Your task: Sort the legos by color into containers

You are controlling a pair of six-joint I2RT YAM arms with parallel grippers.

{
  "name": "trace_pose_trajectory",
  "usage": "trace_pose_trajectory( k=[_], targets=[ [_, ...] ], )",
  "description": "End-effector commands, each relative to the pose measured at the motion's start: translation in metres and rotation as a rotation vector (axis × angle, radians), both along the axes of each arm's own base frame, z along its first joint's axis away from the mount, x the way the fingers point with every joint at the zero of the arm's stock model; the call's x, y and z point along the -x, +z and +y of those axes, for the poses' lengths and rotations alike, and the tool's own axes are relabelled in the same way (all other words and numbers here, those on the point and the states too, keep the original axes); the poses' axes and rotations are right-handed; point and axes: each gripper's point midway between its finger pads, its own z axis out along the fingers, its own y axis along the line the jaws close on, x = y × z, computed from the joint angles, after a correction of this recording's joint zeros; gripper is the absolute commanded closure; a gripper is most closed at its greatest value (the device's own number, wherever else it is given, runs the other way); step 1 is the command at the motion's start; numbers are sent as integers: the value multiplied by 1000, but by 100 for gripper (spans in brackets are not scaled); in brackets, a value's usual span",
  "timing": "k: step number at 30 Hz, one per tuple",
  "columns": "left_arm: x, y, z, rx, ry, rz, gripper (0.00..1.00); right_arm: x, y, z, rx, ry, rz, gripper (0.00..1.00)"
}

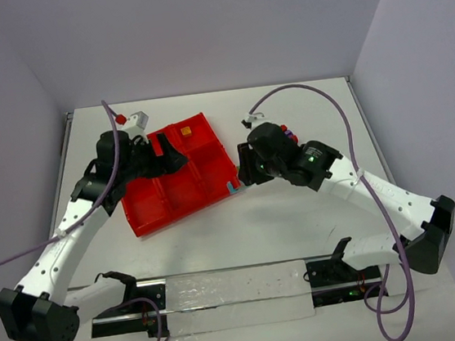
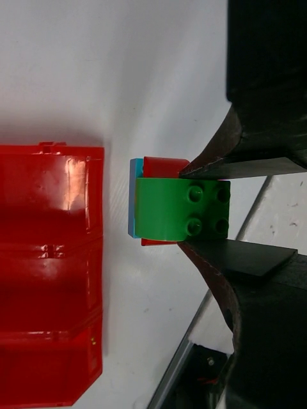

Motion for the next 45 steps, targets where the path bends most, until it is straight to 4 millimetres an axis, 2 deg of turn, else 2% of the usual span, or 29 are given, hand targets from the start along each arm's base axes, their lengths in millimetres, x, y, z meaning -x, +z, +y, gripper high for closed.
trace_pose_trajectory(
  k=[1,2,7,10,14,21,36,45],
  targets=[
    [2,46,-9,68,-88,-223,8,-10,23,7,-44,26,-22,100],
    [7,59,-16,104,-137,-278,8,-12,24,8,-49,28,-21,100],
    [34,71,-56,123,-324,-404,4,-14,35,12,-118,81,20,100],
    [39,66,-69,69,-342,-454,1,-13,40,10,-128,101,29,100],
    [55,73,-82,55,-394,-596,1,-7,45,8,-136,132,44,100],
    [65,57,-105,-33,-446,-657,1,0,49,19,-185,197,75,100],
    [80,46,-126,-41,-511,-713,1,7,65,35,-294,272,107,100],
    [89,34,-143,-42,-567,-677,12,7,67,39,-320,282,123,100]
  ],
)
